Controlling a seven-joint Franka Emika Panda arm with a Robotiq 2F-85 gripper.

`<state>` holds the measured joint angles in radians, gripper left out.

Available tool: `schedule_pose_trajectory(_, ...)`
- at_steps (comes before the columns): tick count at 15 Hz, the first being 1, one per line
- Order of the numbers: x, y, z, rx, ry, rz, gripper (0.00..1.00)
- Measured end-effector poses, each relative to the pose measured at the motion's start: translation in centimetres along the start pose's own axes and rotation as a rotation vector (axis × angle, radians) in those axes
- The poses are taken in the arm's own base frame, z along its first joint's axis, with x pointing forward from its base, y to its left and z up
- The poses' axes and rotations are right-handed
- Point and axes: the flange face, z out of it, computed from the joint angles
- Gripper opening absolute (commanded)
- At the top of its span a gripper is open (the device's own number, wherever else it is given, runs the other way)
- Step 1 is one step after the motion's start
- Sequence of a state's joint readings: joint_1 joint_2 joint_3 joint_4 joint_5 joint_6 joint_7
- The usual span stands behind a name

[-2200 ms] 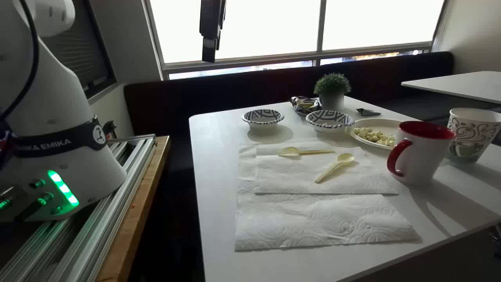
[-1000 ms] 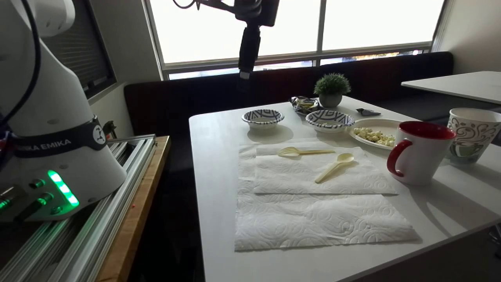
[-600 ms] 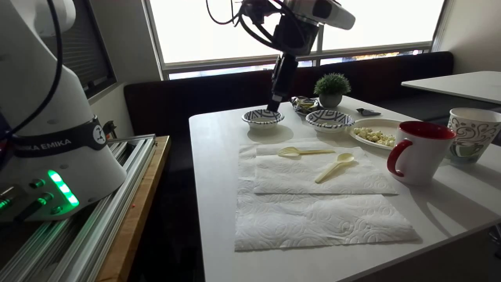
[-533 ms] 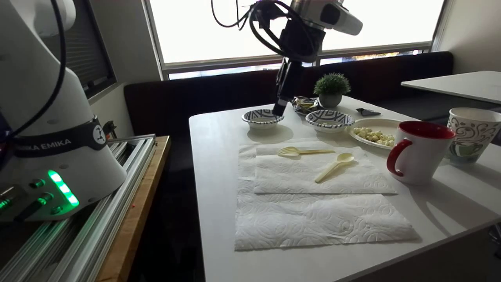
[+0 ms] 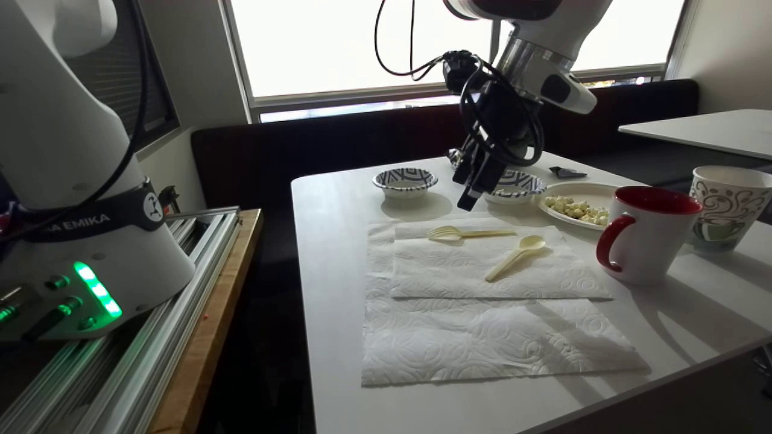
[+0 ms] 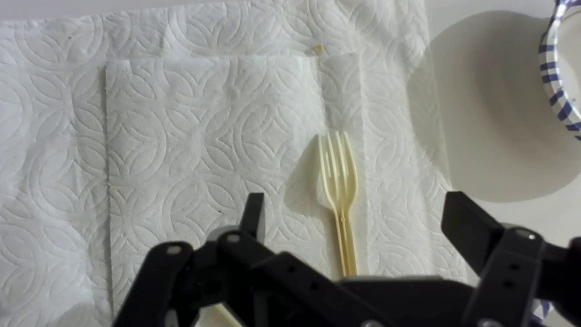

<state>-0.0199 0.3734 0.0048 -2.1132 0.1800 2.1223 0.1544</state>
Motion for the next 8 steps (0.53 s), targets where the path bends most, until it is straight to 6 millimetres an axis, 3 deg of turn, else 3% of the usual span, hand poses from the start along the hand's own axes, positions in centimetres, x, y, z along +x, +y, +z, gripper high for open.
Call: schedule_pose_trajectory(8,0.4,-1.3,1.1,-0.002,-0.008,-0.058,1.00)
